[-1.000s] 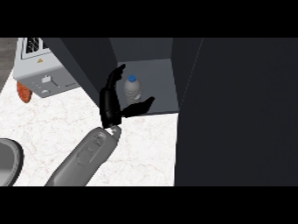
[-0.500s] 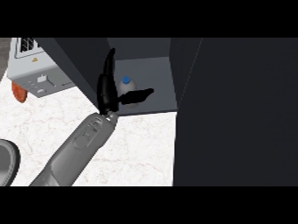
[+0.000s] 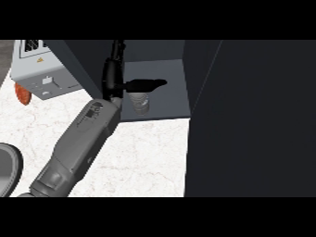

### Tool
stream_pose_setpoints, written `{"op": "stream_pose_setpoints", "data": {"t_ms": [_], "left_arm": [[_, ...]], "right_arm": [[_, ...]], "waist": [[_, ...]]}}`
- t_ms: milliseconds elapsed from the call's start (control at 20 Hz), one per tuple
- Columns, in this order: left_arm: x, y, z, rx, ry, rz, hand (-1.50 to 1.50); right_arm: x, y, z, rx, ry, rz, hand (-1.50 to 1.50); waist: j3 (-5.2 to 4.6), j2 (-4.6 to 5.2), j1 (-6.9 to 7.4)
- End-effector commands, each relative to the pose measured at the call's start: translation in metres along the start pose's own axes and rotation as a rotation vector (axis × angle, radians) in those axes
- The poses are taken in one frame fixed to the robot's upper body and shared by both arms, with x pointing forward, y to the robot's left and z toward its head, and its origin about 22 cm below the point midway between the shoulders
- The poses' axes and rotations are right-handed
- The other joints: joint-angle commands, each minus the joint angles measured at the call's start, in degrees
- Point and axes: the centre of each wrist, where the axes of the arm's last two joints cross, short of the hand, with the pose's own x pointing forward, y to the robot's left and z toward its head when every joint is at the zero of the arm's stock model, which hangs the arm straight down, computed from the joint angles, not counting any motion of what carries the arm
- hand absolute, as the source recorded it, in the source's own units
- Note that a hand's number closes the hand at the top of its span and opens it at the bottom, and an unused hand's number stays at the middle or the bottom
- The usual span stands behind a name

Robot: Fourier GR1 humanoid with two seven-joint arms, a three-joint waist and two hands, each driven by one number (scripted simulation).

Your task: Pick up the bottled water, place it into the cabinet and close the cabinet

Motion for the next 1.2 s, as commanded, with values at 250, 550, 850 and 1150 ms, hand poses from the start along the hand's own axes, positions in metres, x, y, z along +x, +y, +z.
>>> {"op": "stream_pose_setpoints", "data": {"t_ms": [250,550,850,1150], "left_arm": [[-0.011,0.032,-0.014,-0.074,-0.09,0.169,-1.5],[-0.011,0.022,0.019,-0.113,-0.094,0.238,-1.5],[-0.007,0.037,0.042,-0.176,-0.102,0.295,-1.5],[0.024,0.045,0.077,-0.199,-0.069,0.38,-1.5]], "right_arm": [[0.01,0.003,-0.009,-0.037,-0.011,0.017,-1.5],[0.008,0.005,0.022,-0.043,0.022,0.021,-1.5],[0.006,0.009,0.014,-0.056,0.009,0.022,-1.5],[0.021,0.009,0.021,-0.055,0.0,0.012,-1.5]], "waist": [[0.04,-0.8,3.1],[0.09,-1.55,4.47],[0.08,-1.54,4.93],[0.08,-1.51,4.7]]}}
